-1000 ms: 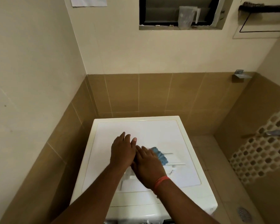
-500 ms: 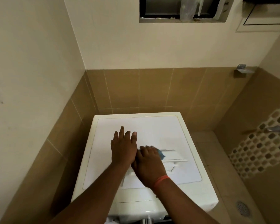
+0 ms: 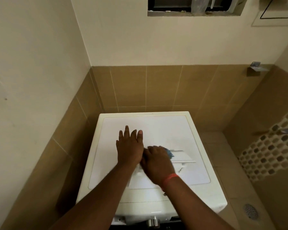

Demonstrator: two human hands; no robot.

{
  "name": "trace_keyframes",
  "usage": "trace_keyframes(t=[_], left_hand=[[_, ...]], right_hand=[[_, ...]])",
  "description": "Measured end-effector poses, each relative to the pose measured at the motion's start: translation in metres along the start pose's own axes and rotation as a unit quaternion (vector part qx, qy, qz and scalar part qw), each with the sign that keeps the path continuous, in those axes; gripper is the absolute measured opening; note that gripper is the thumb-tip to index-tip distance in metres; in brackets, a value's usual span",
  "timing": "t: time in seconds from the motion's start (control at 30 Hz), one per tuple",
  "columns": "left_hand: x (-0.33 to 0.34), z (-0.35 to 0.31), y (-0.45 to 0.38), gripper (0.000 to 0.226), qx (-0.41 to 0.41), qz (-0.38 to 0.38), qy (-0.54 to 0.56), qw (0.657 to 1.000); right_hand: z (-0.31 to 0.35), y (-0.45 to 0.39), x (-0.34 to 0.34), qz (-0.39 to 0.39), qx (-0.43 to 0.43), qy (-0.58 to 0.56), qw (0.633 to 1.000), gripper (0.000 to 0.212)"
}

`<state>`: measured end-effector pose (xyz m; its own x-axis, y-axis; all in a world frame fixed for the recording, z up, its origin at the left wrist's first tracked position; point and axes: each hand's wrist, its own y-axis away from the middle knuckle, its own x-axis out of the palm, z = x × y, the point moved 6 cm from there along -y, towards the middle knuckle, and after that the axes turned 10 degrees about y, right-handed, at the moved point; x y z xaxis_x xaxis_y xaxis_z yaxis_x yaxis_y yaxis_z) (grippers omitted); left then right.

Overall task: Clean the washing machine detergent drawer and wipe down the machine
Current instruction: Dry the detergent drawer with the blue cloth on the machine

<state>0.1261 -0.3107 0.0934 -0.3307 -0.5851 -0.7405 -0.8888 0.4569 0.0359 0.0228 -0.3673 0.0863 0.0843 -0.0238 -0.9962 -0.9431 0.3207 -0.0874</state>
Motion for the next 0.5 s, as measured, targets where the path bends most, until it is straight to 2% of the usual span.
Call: trace_keyframes(t=[0.07, 0.17, 0.2, 0.3, 0.37, 0.43, 0.47, 0.5], left_hand=[[-0.002, 0.0, 0.0, 0.095, 0.0, -0.006, -0.002, 1.0], [-0.001, 0.0, 0.0, 0.092, 0.011, -0.01, -0.01, 1.0], [-0.001, 0.001, 0.0, 0.091, 0.013, -0.011, -0.008, 1.0], [0.002, 0.002, -0.003, 0.081, 0.007, -0.011, 0.008, 1.0], [0.005, 0.004, -0.005, 0.07, -0.002, -0.011, 0.035, 0.999], [0.006, 0.006, -0.004, 0.063, -0.009, -0.008, 0.098, 0.995], [0.006, 0.007, -0.004, 0.062, -0.011, -0.001, 0.134, 0.991], [0.006, 0.008, -0.004, 0.063, -0.013, 0.007, 0.174, 0.985]], right_hand=[[0.007, -0.003, -0.007, -0.004, -0.024, -0.02, 1.0, 0.039], [-0.026, 0.007, -0.009, -0.006, -0.045, -0.046, 0.998, 0.029], [-0.045, 0.01, -0.005, 0.014, -0.03, -0.024, 0.999, 0.03], [-0.094, 0.019, 0.004, 0.075, 0.092, -0.033, 0.992, 0.037], [-0.081, 0.016, 0.003, 0.077, 0.082, -0.02, 0.993, 0.037], [-0.043, 0.006, 0.0, 0.064, 0.01, -0.028, 0.998, 0.036], [-0.026, 0.0, -0.003, 0.05, -0.008, -0.06, 0.997, 0.035], [-0.016, -0.006, -0.006, 0.035, 0.023, -0.135, 0.99, 0.032]])
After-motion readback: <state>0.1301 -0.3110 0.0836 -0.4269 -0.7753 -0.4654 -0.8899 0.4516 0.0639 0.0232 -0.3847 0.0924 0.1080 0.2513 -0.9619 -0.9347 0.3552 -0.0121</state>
